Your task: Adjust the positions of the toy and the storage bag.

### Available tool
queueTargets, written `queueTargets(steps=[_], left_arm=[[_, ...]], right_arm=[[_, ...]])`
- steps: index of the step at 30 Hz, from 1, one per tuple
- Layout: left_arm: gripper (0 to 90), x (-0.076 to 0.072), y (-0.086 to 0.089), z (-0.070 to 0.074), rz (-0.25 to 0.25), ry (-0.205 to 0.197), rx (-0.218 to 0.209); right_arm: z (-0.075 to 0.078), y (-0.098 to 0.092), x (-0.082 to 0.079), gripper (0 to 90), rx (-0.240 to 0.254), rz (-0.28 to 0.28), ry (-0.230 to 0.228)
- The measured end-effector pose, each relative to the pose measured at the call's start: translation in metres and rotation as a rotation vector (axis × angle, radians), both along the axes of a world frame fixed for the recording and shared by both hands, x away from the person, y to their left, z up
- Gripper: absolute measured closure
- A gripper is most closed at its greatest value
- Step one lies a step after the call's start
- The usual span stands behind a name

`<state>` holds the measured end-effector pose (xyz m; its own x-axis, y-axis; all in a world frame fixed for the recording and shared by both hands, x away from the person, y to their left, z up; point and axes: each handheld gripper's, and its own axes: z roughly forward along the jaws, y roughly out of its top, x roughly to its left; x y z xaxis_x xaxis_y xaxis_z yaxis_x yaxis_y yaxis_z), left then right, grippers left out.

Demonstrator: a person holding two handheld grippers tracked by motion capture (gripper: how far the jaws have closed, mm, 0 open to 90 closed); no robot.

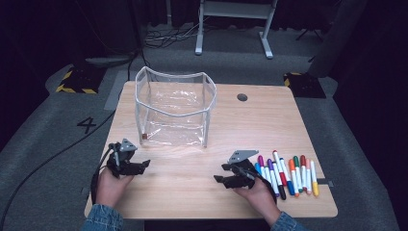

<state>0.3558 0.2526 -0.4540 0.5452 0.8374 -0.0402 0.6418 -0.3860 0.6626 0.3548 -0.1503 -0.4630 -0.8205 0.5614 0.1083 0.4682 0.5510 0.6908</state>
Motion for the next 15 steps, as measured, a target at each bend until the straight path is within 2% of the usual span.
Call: queueTargets(steps=[2, 3, 5, 6, 8, 9, 12, 13, 14, 15], left_arm=[[25.7, 0.001, 0.003, 0.004, -0.001, -0.008, -0.016], [26.0, 0.002, 0.006, 0.012, -0.002, -0.012, -0.019], [28.1, 0.004, 0.008, 0.018, -0.006, -0.014, 0.010], [29.0, 0.004, 0.008, 0.018, -0.006, -0.014, 0.010], [30.2, 0.008, 0.012, 0.030, -0.015, -0.018, -0.019], [30.9, 0.008, 0.012, 0.030, -0.015, -0.018, -0.019], [32.6, 0.018, 0.019, 0.043, -0.003, -0.051, -0.052], [32.8, 0.018, 0.019, 0.043, -0.003, -0.051, -0.052], [34.1, 0.026, 0.023, 0.047, -0.010, -0.062, -0.084], [37.1, 0.031, 0.024, 0.047, -0.017, -0.061, -0.093]], right_arm=[[0.005, -0.001, 0.003, 43.7, 0.000, -0.008, -0.007], [0.016, -0.003, 0.008, 44.1, 0.008, -0.018, -0.008], [0.024, -0.005, 0.012, 44.0, 0.014, -0.025, -0.002], [0.028, -0.005, 0.014, 44.0, 0.013, -0.026, 0.000], [0.036, -0.006, 0.018, 44.4, 0.020, -0.034, 0.002], [0.036, -0.006, 0.018, 44.4, 0.020, -0.034, 0.002], [0.055, -0.005, 0.030, 48.6, 0.031, -0.050, -0.037], [0.055, -0.005, 0.030, 48.6, 0.031, -0.050, -0.037], [0.063, -0.004, 0.039, 49.9, 0.036, -0.064, -0.055], [0.066, -0.002, 0.043, 50.4, 0.034, -0.065, -0.064]])
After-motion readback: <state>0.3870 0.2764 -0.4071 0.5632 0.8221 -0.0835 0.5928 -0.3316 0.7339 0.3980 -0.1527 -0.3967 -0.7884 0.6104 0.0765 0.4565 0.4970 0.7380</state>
